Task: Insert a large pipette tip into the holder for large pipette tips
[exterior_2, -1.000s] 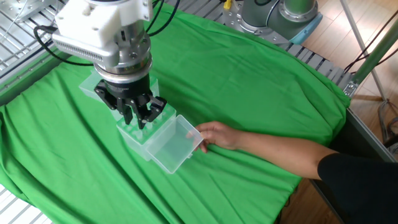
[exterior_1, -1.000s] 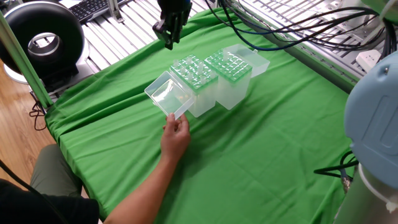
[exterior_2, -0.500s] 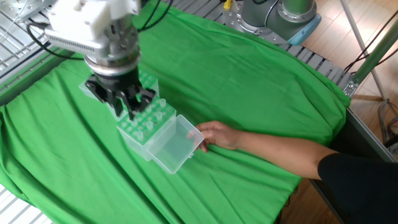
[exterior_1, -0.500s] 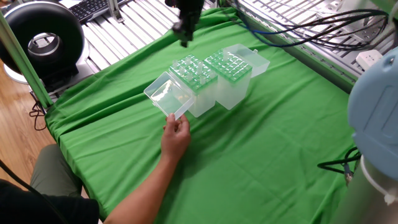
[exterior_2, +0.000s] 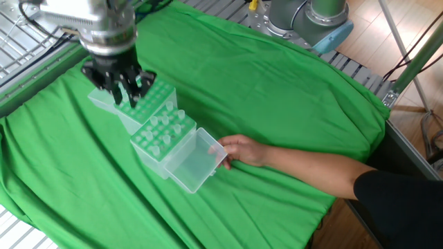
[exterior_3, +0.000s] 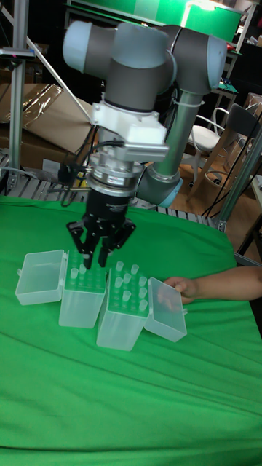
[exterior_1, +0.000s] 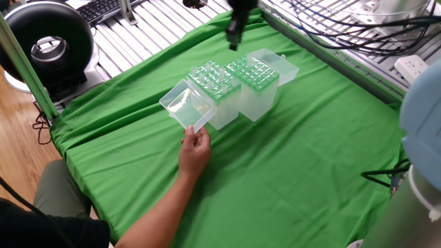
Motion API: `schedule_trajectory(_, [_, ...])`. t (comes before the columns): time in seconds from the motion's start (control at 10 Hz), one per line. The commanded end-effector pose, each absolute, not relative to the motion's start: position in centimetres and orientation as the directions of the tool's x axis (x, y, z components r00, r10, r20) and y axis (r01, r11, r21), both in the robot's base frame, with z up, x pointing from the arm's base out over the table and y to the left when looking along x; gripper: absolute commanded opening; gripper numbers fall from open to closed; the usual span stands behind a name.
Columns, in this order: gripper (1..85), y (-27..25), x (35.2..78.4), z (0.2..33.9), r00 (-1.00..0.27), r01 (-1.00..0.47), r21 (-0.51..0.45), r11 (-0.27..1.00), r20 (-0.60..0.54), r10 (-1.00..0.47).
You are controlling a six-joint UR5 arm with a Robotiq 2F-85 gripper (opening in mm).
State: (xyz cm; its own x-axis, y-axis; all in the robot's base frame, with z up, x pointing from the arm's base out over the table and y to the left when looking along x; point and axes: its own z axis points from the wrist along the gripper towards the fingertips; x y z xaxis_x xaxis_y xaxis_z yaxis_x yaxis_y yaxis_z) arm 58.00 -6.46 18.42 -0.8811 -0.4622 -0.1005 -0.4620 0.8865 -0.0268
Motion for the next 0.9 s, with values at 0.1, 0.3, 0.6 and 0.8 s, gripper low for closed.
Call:
schedule_trajectory(0.1, [32.3,-8.7,55.0,17.6,-0.893,-0.441,-0.001,0.898,-0.102,-0.439])
schedule_trajectory(0.3, [32.3,-8.6,54.4,17.2,-0.908,-0.408,0.014,0.913,-0.108,-0.404])
schedule_trajectory(0.6, [32.3,-8.1,54.2,16.9,-0.939,-0.333,0.039,0.942,-0.111,-0.327])
schedule_trajectory(0.8, [33.3,-7.8,54.9,16.7,-0.951,-0.289,0.050,0.956,-0.128,-0.281])
